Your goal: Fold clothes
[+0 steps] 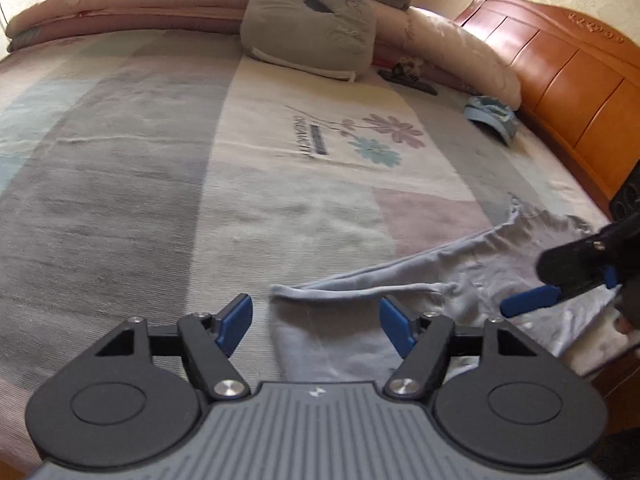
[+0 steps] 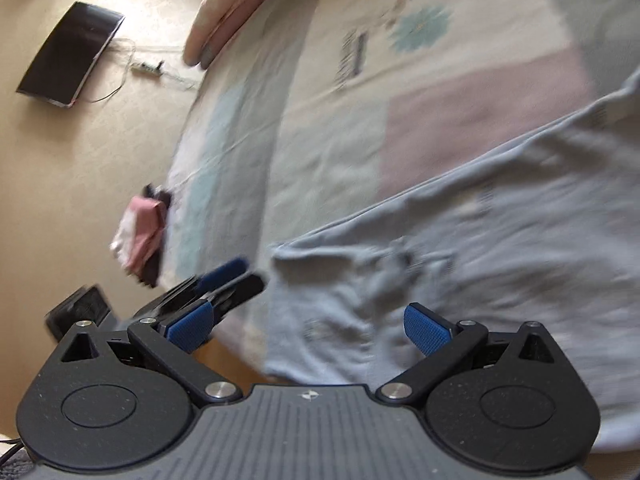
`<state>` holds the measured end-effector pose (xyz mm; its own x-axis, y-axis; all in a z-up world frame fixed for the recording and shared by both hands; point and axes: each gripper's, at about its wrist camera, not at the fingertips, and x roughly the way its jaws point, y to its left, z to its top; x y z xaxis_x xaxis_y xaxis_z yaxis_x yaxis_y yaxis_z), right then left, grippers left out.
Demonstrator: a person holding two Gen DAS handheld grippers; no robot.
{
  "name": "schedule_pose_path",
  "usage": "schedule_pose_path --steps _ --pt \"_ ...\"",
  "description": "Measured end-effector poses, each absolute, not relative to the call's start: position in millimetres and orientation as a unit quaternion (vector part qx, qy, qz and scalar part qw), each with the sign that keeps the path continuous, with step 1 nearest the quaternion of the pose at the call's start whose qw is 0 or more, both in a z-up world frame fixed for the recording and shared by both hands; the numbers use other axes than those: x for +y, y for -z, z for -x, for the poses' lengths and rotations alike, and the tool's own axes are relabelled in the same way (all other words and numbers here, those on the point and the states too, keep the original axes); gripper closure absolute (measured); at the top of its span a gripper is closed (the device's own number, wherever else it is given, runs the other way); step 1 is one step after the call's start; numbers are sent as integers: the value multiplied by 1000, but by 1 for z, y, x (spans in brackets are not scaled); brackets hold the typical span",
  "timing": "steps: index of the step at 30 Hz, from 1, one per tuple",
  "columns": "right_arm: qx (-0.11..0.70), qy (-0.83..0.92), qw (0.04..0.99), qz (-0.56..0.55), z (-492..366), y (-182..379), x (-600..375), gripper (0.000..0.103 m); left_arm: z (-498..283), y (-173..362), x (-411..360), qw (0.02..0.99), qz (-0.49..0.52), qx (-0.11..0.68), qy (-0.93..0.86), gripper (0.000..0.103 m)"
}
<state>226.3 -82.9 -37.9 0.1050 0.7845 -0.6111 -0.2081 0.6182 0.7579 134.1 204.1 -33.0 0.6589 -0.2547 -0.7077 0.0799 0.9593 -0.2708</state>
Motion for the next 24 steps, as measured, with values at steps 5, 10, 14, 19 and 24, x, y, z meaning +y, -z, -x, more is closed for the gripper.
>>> schedule_pose_path --steps 5,10,14,19,24 --pt "570 -312 718 -249 -226 46 -124 0 -147 48 191 900 141 404 87 29" --pt "562 -285 738 -243 -216 49 -160 0 -156 50 181 897 148 412 68 29" --pt "523 -268 787 -189 -208 37 -189 0 -156 35 166 901 122 413 57 28" --pt "450 -215 867 1 -209 32 -217 0 -169 20 117 904 42 423 42 28" --pt "435 -211 869 107 -201 58 -230 0 -175 12 65 901 -7 427 76 27"
